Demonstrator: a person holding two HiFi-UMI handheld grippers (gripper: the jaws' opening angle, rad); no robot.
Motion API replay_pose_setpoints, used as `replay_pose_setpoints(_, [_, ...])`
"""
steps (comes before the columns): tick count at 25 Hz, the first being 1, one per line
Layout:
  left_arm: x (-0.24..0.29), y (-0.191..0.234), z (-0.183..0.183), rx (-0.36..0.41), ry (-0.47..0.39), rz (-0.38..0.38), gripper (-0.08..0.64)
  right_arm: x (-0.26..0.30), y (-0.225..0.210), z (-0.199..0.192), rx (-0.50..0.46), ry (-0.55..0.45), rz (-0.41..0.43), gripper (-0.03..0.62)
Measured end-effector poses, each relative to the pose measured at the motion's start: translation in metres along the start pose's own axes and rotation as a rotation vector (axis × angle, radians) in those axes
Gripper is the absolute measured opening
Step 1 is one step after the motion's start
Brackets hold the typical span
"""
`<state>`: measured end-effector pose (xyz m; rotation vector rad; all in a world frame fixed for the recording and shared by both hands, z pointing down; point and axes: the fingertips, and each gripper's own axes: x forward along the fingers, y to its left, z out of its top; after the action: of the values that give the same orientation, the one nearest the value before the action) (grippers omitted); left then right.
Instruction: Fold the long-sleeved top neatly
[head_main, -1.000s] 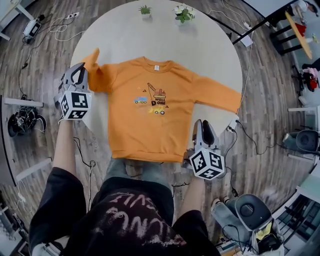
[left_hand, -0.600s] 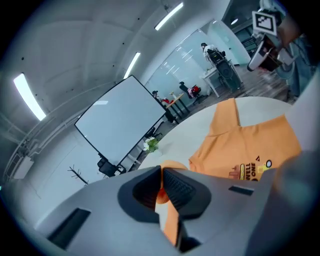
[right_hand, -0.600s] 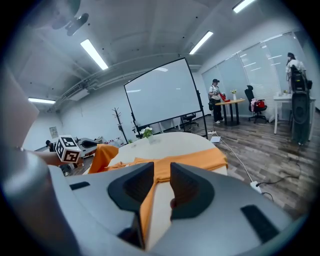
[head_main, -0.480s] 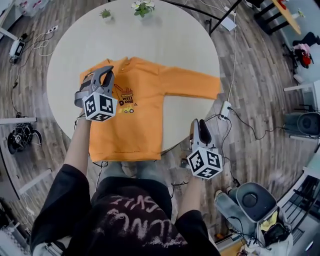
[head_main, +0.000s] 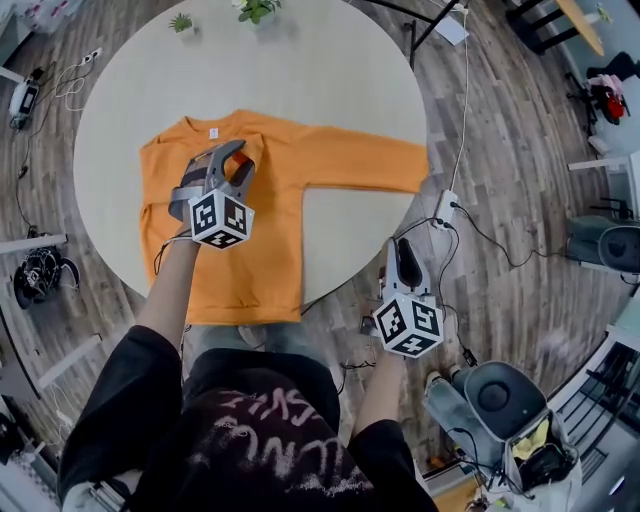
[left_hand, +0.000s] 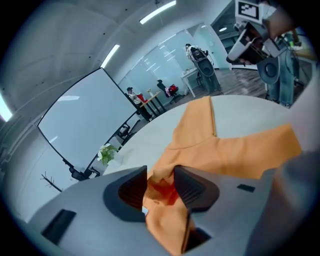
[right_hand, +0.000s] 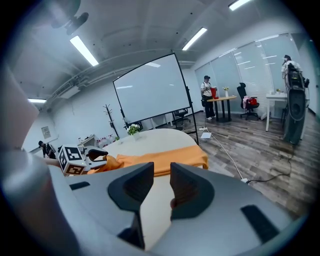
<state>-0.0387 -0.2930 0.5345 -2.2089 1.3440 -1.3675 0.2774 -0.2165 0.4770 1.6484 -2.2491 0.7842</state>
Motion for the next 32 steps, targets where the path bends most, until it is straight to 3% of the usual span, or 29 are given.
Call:
replay_pose_setpoints(2, [0.005,-0.013,0.004,0.112,0.012,-0.022,0.183,0.004,-0.001,-0.001,0.001,0.006,0.006,0.107])
replay_pose_setpoints(6, [0.013,-0.058,0.019,0.393,-0.004,-0.135,0.221,0.012,-0.002,-0.001,0.005,0.011,0.016,0.107])
replay_pose_setpoints(9, [0.015,-0.077,0.024,0.478,-0.018,-0.186,0.238,0.015,-0.002,0.001,0.001,0.01,0.016,0.107])
replay_pose_setpoints(11, [0.013,-0.077,0.025,0.477,-0.025,-0.182,0.245,0.016,-0.002,0.002,0.0,0.01,0.014,0.107])
replay_pose_setpoints(16, [0.004,-0.049,0.013,0.137,0.024,-0.16,0.311,0.019,-0.003,-0.001,0.007,0.016,0.013,0.107])
replay_pose_setpoints(24, [-0.014,-0.041,-0.021,-0.056,0.139,-0.178,0.314,0.029,0.009,0.004,0.009,0.017,0.045,0.107])
replay_pose_setpoints(29, [-0.014,-0.029,-0.018,-0.411,0.093,-0.176,0.265,0.03,0.009,0.003,0.003,0.022,0.051,0.107])
replay_pose_setpoints(30, [-0.011,-0.029,-0.014,-0.444,0.082,-0.185,0.265,0.029,0.008,0.003,0.003,0.024,0.05,0.107])
replay_pose_setpoints(32, [-0.001,-0.032,-0.011,-0.412,0.097,-0.198,0.264,0.028,0.005,0.002,0.004,0.027,0.046,0.107])
